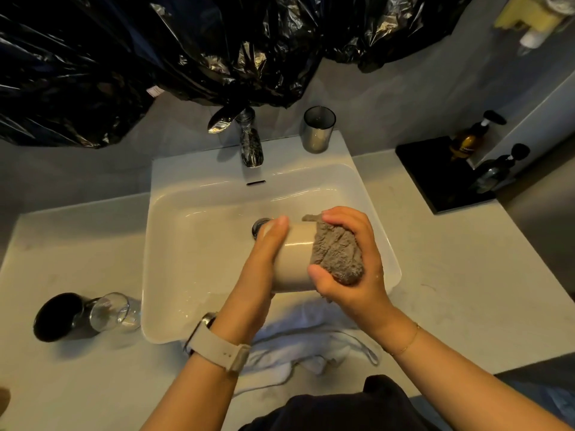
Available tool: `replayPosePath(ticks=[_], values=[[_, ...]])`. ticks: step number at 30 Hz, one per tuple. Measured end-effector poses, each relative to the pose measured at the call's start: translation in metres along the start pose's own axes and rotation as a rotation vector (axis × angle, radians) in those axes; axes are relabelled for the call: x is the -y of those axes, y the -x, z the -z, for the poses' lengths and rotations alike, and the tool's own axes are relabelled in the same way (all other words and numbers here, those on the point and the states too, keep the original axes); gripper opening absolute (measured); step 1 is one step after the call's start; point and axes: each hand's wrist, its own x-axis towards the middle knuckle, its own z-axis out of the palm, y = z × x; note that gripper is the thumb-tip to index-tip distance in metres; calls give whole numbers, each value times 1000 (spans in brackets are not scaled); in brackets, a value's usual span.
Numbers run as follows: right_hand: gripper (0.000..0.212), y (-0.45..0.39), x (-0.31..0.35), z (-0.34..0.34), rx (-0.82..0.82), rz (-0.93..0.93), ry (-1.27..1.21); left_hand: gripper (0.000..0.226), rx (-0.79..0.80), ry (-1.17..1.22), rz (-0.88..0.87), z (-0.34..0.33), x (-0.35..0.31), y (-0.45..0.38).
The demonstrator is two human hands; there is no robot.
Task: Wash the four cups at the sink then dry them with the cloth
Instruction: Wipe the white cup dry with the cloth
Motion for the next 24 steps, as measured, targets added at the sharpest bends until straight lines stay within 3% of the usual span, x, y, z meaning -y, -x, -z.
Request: replayPosePath(ticks=[2, 5, 7, 9, 11, 14, 16, 18, 20, 22, 24], values=[[47, 2, 4, -6, -78, -146, -92, 39, -53, -142, -201, -3, 8, 1], [40, -7, 16, -14, -263, -766, -489, 39, -110, -496, -561, 1, 15, 1], [32, -17, 20, -7, -130, -1173, -742, 43, -97, -764, -759, 9, 20, -2], [28, -24, 21, 1, 22, -1327, -766, 44, -52, -901, -828, 14, 21, -4], [31, -24, 18, 3, 0, -1290, -734, 43, -56, -858, -806, 14, 21, -4], [31, -12, 18, -7, -122, -1062, -703, 41, -84, -695, -729, 11, 21, -7], [37, -2, 15, -16, -176, -778, -498, 40, -104, -412, -483, 6, 15, -7], [46, 5, 7, -15, -94, -400, -182, 41, -107, -55, -142, 4, 9, -11], [48, 10, 0, -14, -25, -230, -45, 36, -133, 7, -36, 4, 8, -13], [43, 8, 4, -17, -107, -410, -178, 39, -179, -118, -175, 0, 10, -8], [42, -1, 11, -19, -224, -846, -567, 42, -207, -367, -437, -1, 14, 1]])
